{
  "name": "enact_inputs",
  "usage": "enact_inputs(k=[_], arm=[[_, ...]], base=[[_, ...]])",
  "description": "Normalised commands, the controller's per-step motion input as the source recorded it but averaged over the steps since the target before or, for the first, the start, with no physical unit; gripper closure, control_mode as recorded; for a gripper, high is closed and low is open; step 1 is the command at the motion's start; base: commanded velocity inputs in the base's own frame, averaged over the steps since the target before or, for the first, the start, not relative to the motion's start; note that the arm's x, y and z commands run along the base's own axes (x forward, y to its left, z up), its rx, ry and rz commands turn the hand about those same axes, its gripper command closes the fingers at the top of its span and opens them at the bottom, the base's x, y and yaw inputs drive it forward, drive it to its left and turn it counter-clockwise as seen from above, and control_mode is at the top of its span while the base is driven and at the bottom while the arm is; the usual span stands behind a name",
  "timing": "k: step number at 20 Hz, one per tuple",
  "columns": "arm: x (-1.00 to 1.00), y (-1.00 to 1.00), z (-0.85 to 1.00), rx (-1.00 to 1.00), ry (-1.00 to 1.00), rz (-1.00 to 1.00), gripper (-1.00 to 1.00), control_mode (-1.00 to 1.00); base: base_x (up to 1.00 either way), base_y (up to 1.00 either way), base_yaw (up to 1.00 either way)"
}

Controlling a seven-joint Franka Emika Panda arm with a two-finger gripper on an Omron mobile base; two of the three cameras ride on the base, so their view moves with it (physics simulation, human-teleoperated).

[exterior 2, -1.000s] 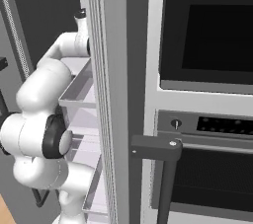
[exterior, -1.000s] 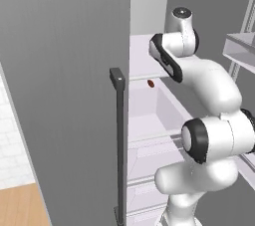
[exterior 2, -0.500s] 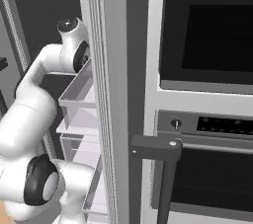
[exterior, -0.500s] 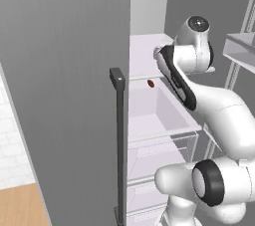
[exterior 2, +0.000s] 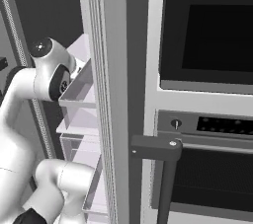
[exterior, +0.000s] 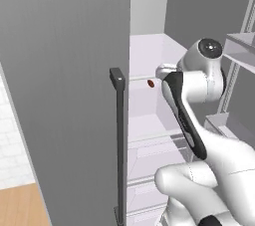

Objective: Take the strawberry from the fridge and place it on top of the pancake, located on the dining counter.

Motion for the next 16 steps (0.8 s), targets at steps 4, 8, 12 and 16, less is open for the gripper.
enact_inputs(k=[4, 8, 12, 16], arm=[[-1.00, 0.07, -0.15, -0.01, 0.14, 0.01, 1.00, -1.00], [-0.75, 0.06, -0.49, -0.07, 0.28, 0.04, 1.00, -1.00], [-0.47, 0.09, -0.71, -0.12, 0.25, 0.04, 1.00, -1.00], [-0.39, 0.00, -0.66, -0.05, 0.09, 0.01, 1.00, -1.00]], base=[[0.00, 0.00, 0.00], [0.00, 0.00, 0.00], [0.00, 0.00, 0.00], [0.00, 0.00, 0.00]])
